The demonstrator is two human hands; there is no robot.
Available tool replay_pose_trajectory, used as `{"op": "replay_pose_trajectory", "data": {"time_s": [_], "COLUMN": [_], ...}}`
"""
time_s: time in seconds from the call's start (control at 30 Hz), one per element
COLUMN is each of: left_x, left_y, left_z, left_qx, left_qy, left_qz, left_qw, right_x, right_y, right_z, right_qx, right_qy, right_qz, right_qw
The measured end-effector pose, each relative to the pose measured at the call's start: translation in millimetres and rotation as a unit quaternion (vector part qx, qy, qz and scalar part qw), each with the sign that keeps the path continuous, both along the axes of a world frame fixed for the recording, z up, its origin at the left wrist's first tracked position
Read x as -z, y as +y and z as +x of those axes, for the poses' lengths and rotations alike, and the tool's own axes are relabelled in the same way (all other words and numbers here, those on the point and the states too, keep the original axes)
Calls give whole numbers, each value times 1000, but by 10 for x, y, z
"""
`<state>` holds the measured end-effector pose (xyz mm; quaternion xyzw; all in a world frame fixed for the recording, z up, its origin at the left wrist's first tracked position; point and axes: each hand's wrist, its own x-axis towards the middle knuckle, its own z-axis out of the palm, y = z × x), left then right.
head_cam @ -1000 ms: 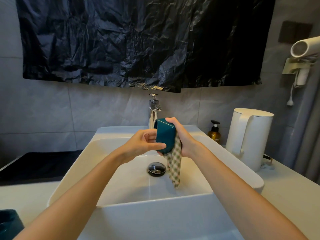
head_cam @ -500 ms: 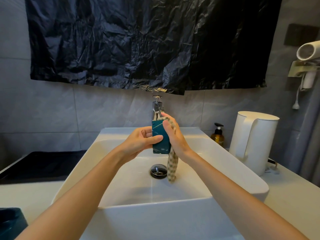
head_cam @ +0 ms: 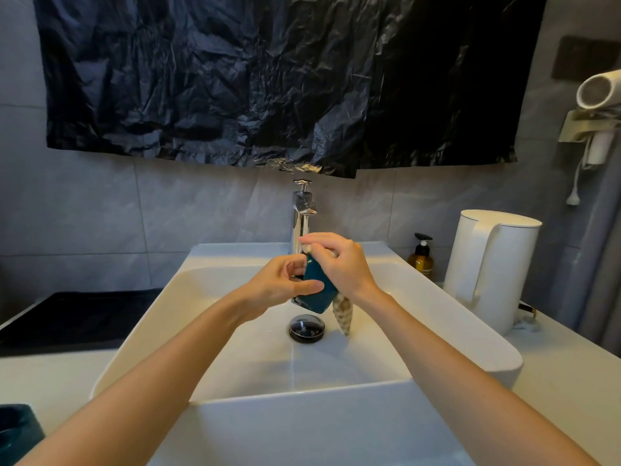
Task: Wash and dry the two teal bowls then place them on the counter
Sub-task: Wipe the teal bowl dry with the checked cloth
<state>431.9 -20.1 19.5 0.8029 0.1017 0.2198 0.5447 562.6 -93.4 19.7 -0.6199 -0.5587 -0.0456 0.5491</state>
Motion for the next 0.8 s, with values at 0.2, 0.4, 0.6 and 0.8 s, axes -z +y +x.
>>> {"op": "replay_pose_trajectory", "data": {"time_s": [0.2,0.4,0.6,0.8], "left_x": [-17,-7,-35,-35], "left_y": [1,-82,-119,-67], "left_z": [-18,-23,-19,-19], "left_qx": [-15,23,61,41], "left_qy": [-5,-4,-24,-59], "left_qz": [34,67,54,32], "left_qw": [999,997,996,997], "right_x": [4,-189,-203,-231], "right_y": [-2,-81,-142,-250], "right_z": [21,128,256,162], "right_qx": [4,-41,-116,-209], "right_qy": [-80,184,377,473], "right_qz": [19,-77,-173,-218], "right_qw": [997,979,903,828]}}
